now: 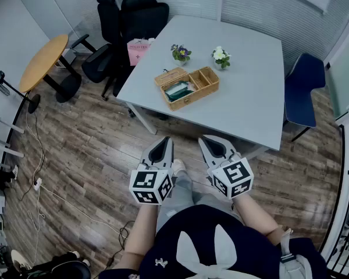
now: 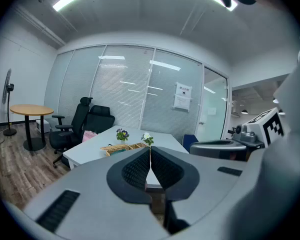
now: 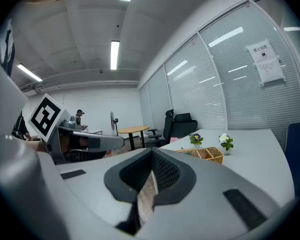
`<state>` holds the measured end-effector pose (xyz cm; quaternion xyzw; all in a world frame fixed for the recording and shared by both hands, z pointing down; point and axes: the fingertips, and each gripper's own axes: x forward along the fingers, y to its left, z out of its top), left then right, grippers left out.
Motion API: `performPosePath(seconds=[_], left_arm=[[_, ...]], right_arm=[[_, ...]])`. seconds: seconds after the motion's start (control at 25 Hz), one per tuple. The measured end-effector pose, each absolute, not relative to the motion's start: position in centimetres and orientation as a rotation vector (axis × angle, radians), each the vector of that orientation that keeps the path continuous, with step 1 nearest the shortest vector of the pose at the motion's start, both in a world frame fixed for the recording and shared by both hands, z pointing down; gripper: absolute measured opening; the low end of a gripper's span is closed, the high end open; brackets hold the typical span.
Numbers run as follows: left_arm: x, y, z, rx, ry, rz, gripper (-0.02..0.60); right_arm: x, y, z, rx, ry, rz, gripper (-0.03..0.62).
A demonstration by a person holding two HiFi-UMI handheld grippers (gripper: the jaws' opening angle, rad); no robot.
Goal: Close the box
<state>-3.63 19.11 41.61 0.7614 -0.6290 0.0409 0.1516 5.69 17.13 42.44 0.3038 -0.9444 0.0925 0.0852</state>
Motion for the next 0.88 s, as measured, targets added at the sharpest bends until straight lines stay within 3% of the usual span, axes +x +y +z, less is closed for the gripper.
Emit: performPosePath(seconds=[0.88], left_arm=[[-6.8, 11.0, 42.8, 2.146, -1.8, 0.128, 0.028]], right_arm=[[4.5, 10.6, 44.8, 0.905, -2.778, 0.356, 0.005]])
